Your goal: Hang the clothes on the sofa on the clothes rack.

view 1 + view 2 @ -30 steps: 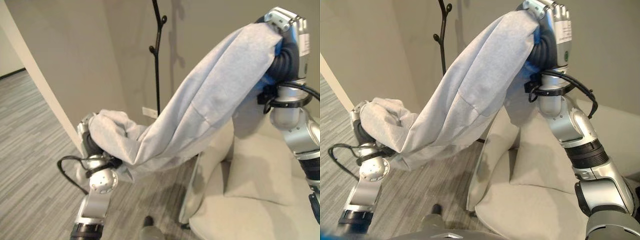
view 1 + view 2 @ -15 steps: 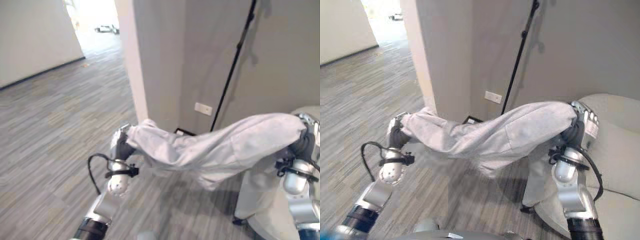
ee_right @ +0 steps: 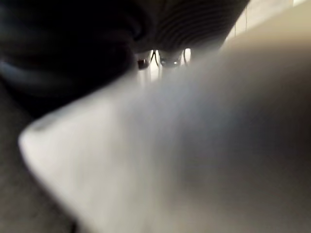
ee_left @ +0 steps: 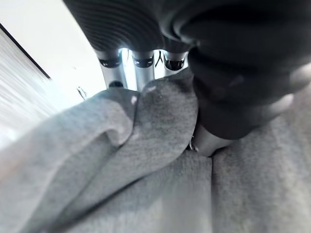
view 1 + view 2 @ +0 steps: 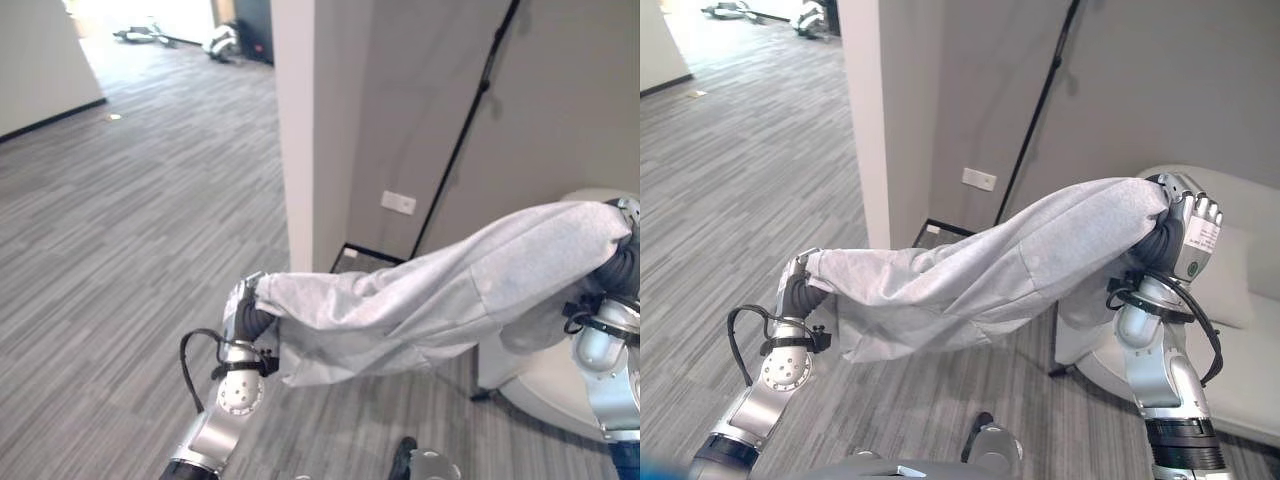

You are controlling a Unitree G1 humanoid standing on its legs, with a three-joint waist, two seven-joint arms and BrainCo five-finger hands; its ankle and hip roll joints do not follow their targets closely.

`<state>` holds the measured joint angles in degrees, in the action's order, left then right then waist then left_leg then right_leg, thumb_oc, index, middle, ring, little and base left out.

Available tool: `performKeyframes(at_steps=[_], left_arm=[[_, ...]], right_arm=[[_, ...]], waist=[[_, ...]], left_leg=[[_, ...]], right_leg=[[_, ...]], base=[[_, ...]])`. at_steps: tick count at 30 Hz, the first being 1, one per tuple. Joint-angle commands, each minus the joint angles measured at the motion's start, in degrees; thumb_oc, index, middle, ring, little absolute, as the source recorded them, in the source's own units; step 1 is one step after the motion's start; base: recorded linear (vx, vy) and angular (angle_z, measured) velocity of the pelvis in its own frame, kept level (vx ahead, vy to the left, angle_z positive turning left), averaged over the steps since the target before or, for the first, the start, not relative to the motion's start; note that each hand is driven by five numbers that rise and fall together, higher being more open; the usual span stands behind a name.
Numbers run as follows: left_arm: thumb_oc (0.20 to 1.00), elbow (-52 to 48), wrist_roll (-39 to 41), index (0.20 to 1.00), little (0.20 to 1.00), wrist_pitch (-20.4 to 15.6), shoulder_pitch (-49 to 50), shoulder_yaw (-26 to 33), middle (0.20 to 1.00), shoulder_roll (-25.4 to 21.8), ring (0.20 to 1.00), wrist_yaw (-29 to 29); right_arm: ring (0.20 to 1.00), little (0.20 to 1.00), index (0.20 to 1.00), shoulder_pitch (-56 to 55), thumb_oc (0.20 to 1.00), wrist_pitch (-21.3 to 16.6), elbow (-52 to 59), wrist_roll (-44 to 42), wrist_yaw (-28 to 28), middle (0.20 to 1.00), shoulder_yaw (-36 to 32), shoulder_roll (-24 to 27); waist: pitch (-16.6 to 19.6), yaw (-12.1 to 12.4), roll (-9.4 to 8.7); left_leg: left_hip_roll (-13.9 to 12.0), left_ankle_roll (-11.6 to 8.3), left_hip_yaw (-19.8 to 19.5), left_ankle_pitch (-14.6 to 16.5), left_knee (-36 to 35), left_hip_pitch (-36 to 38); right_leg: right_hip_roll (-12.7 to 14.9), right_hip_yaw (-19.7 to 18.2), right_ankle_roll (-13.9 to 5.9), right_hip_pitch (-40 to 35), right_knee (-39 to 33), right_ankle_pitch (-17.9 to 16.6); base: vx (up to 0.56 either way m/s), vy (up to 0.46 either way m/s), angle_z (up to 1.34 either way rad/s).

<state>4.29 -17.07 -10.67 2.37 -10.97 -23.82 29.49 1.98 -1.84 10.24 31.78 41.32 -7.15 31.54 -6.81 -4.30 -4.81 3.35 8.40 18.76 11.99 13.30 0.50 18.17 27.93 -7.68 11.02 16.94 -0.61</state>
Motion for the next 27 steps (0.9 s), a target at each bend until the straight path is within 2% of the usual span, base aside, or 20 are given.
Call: performKeyframes(at_steps=[1,2,5,9,10,12,13,14,15,16,17,20,21,23,24,25,27], left_arm=[[0.200,-5.0,-1.2,0.200,0.200,-2.6,-2.4,0.1,0.200,-1.1,0.200,0.5],[0.200,-4.8,-0.5,0.200,0.200,-2.6,-2.4,0.4,0.200,-0.9,0.200,0.8],[0.200,-4.4,0.0,0.200,0.200,-2.7,-2.2,0.7,0.200,-0.6,0.200,0.8],[0.200,-4.1,1.4,0.200,0.200,-2.6,-1.1,0.7,0.200,0.0,0.200,0.6],[0.200,-3.8,1.5,0.200,0.200,-2.6,-1.7,0.3,0.200,0.2,0.200,0.9],[0.200,-3.8,2.1,0.200,0.200,-2.7,-2.5,0.1,0.200,0.5,0.200,1.4],[0.200,-3.9,2.5,0.200,0.200,-2.9,-3.0,-0.1,0.200,0.5,0.200,1.5],[0.200,-4.4,2.5,0.200,0.200,-3.3,-3.5,-0.3,0.200,0.2,0.200,1.5],[0.200,-4.6,2.4,0.200,0.200,-3.5,-3.7,-0.4,0.200,0.1,0.200,1.6],[0.200,-4.7,2.5,0.200,0.200,-3.9,-3.6,-0.5,0.200,-0.2,0.200,1.8],[0.200,-4.7,2.9,0.200,0.200,-3.8,-3.3,-0.5,0.200,0.0,0.200,2.2],[0.200,-4.6,3.1,0.200,0.200,-3.7,-2.7,-0.3,0.200,0.8,0.200,2.2],[0.200,-4.6,3.1,0.200,0.200,-3.8,-2.4,-0.1,0.200,1.1,0.200,2.0],[0.200,-4.6,3.6,0.200,0.200,-3.8,-2.2,0.1,0.200,1.5,0.200,2.2],[0.200,-4.6,3.6,0.200,0.200,-3.8,-2.3,0.1,0.200,1.5,0.200,2.2],[0.200,-4.4,3.4,0.200,0.200,-4.0,-2.4,0.4,0.200,1.6,0.200,2.8],[0.200,-4.2,3.2,0.200,0.200,-4.0,-2.6,0.5,0.200,1.7,0.200,3.2]], right_arm=[[0.200,0.200,0.200,7.6,0.200,0.1,-3.6,1.1,3.0,0.200,-1.7,1.2],[0.200,0.200,0.200,8.2,0.200,0.5,-3.5,1.5,2.9,0.200,-1.3,1.0],[0.200,0.200,0.200,8.2,0.200,0.6,-3.2,1.5,2.6,0.200,-0.9,0.6],[0.200,0.200,0.200,7.8,0.200,0.3,-2.1,1.6,2.7,0.200,-1.1,0.9],[0.200,0.200,0.200,7.7,0.200,-0.2,-1.3,1.6,3.0,0.200,-1.2,1.1],[0.200,0.200,0.200,7.5,0.200,-0.8,-0.7,1.2,3.6,0.200,-1.6,1.5],[0.200,0.200,0.200,7.6,0.200,-1.2,-0.5,0.6,3.8,0.200,-1.6,1.6],[0.200,0.200,0.200,7.9,0.200,-2.0,-0.7,-0.1,4.2,0.200,-1.3,1.8],[0.200,0.200,0.200,8.1,0.200,-2.5,-0.5,-0.4,4.2,0.200,-1.2,2.0],[0.200,0.200,0.200,8.9,0.200,-3.1,-0.3,-0.9,4.5,0.200,-0.7,2.4],[0.200,0.200,0.200,9.5,0.200,-3.3,-0.9,-1.1,4.7,0.200,0.0,2.6],[0.200,0.200,0.200,9.7,0.200,-3.6,-0.7,-1.8,4.0,0.200,1.3,2.5],[0.200,0.200,0.200,9.6,0.200,-3.8,-0.5,-1.9,3.7,0.200,1.4,2.6],[0.200,0.200,0.200,9.9,0.200,-4.3,-0.8,-2.2,3.1,0.200,2.4,2.5],[0.200,0.200,0.200,10.1,0.200,-4.3,-1.0,-2.3,3.1,0.200,2.5,2.5],[0.200,0.200,0.200,11.0,0.200,-4.7,-1.8,-2.6,2.6,0.200,4.0,2.4],[0.200,0.200,0.200,11.7,0.200,-5.1,-2.4,-3.0,2.3,0.200,5.0,2.2]], waist=[[1.5,0.9,0.95],[1.5,0.9,1.05],[2.3,1.2,0.74],[4.6,0.3,1.07],[5.0,-0.3,1.68],[4.9,-0.7,2.53],[4.9,-0.7,2.82],[4.7,-0.4,3.43],[4.3,-0.2,3.72],[3.7,0.4,3.85],[3.1,0.7,3.94],[2.4,1.7,3.55],[2.2,2.0,3.17],[1.8,3.3,2.67],[2.0,3.2,2.42],[1.5,4.6,2.28],[1.3,5.2,2.11]], left_leg=[[-6.1,-7.38,-0.6,-0.2,-12.9,10.1],[-6.6,-7.81,0.9,-0.4,-13.0,10.3],[-6.8,-8.45,1.8,0.3,-13.0,11.2],[-9.5,-10.11,3.0,0.7,-12.7,13.7],[-11.3,-11.20,3.3,0.6,-11.9,14.0],[-13.4,-12.99,3.5,-0.4,-8.8,13.1],[-14.4,-13.77,3.3,-1.4,-6.6,12.3],[-16.4,-15.88,2.8,-5.9,-0.8,10.4],[-18.2,-17.27,1.9,-8.6,3.8,8.4],[-19.6,-18.27,0.2,-12.7,10.5,6.4],[-20.7,-18.94,-0.7,-14.6,13.8,5.1],[-20.4,-17.57,-1.3,-12.7,14.1,1.5],[-19.8,-16.41,-0.6,-12.6,12.6,0.1],[-17.1,-15.57,-2.8,-10.3,7.8,-3.9],[-16.6,-15.33,-2.6,-10.5,7.4,-3.9],[-14.3,-15.37,-5.8,-10.8,1.9,-7.2],[-13.2,-15.55,-7.1,-12.4,-0.8,-8.1]], right_leg=[[1.1,-0.2,-3.75,-3.7,-4.1,-5.7],[2.6,0.2,-4.10,-3.5,-4.9,-6.8],[1.9,0.0,-3.98,-5.2,-7.8,-5.9],[-1.4,-1.4,-2.29,-6.0,-7.0,-2.2],[-2.8,-1.4,-1.41,-6.2,-6.9,-0.4],[-4.7,-1.2,-0.17,-6.9,-8.0,0.9],[-5.5,-1.3,0.37,-7.5,-9.0,1.4],[-7.6,-1.5,1.56,-9.5,-11.7,2.3],[-9.3,-1.8,2.88,-10.8,-13.5,2.9],[-11.0,-2.3,4.23,-13.1,-15.9,3.7],[-12.0,-2.5,5.10,-14.5,-17.4,4.2],[-12.5,-3.8,5.15,-16.8,-20.5,4.4],[-12.0,-3.2,5.16,-16.9,-20.9,3.6],[-11.7,-4.6,4.71,-17.7,-21.1,3.7],[-11.3,-4.6,4.57,-17.4,-21.1,3.7],[-11.6,-6.0,4.29,-18.1,-21.3,4.1],[-11.9,-6.9,4.19,-18.6,-21.2,4.3]], base=[[0.06,-0.184,-0.42],[0.11,-0.178,-0.44],[0.15,-0.162,-0.51],[0.21,-0.287,-0.37],[0.18,-0.358,-0.12],[0.15,-0.343,-0.13],[0.18,-0.401,-0.30],[0.16,-0.403,-0.51],[0.22,-0.462,-0.41],[0.17,-0.347,-0.50],[0.19,-0.315,-0.52],[0.06,-0.101,-0.63],[0.05,-0.039,-0.40],[0.10,-0.027,-0.20],[0.16,-0.011,-0.05],[0.09,0.011,-0.22],[0.12,-0.011,-0.51]])
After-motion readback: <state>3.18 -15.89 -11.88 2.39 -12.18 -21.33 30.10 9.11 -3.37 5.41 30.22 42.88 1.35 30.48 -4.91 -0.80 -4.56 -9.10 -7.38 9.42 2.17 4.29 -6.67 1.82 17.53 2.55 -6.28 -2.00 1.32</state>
